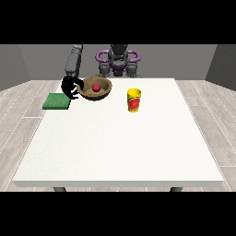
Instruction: Pick the cup and pour the ball into the bowl, then pick the bowl and place it on the pad
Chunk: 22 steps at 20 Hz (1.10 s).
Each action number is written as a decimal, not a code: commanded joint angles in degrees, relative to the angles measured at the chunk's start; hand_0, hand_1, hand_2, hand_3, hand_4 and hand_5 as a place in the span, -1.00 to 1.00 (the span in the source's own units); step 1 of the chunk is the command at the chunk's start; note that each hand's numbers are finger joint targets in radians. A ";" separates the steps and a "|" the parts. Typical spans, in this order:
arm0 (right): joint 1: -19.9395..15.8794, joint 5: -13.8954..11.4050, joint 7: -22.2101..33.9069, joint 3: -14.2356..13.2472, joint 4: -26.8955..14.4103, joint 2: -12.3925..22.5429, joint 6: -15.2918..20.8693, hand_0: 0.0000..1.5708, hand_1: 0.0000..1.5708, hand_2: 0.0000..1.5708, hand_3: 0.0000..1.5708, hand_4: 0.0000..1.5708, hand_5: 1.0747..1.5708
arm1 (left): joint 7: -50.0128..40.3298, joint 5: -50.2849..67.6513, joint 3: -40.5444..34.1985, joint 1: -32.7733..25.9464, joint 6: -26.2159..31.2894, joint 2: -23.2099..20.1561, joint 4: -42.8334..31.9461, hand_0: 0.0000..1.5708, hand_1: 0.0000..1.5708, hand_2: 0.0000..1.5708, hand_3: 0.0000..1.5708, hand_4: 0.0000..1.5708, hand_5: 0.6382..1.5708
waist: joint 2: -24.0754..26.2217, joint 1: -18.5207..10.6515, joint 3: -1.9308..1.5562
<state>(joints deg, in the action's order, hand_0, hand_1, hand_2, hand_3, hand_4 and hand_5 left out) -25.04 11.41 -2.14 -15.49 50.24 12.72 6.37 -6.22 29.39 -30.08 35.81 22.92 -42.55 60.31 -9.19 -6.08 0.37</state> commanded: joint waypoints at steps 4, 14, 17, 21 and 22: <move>-5.97 -1.29 10.92 0.72 1.22 9.02 -2.41 1.00 1.00 1.00 1.00 0.26 0.93 | 3.50 -1.09 -1.69 -1.85 1.06 -2.69 -4.95 -1.00 -1.00 -1.00 -1.00 -0.10 0.99 | 0.02 3.91 -0.35; -7.59 -2.98 8.26 -0.63 -0.49 17.68 -7.93 1.00 1.00 1.00 1.00 0.25 1.00 | 12.09 -2.45 -3.34 -3.94 2.79 -4.46 -8.11 -1.00 -1.00 -1.00 -1.00 -0.08 0.98 | -5.00 5.12 -0.38; -8.76 1.20 2.76 -4.61 -2.11 17.95 -10.97 1.00 1.00 1.00 0.82 0.27 1.00 | 15.50 -3.27 -4.26 -3.32 1.20 -4.82 -8.22 -1.00 -1.00 -1.00 -1.00 -0.10 0.97 | -10.74 6.19 -0.40; -9.64 2.67 -4.56 -10.28 -10.84 25.37 -14.90 1.00 1.00 1.00 -0.52 0.26 1.00 | 16.46 -2.47 -3.61 -4.17 0.36 -2.90 -0.39 -1.00 -1.00 -1.00 -1.00 -0.15 0.97 | -15.94 2.70 -0.54; -8.71 1.90 -7.23 -10.27 -13.47 25.52 -15.50 1.00 1.00 1.00 -0.77 0.25 1.00 | 13.73 -0.10 -4.40 -3.87 1.80 -4.04 0.43 -1.00 -1.00 -1.00 -1.00 -0.14 0.98 | -16.54 1.38 -0.56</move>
<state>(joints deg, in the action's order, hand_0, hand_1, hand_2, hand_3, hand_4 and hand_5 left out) -33.73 12.27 -2.82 -22.17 42.77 33.77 -5.57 7.63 27.23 -33.50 32.22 23.91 -46.20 57.08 -21.08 -2.59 -0.09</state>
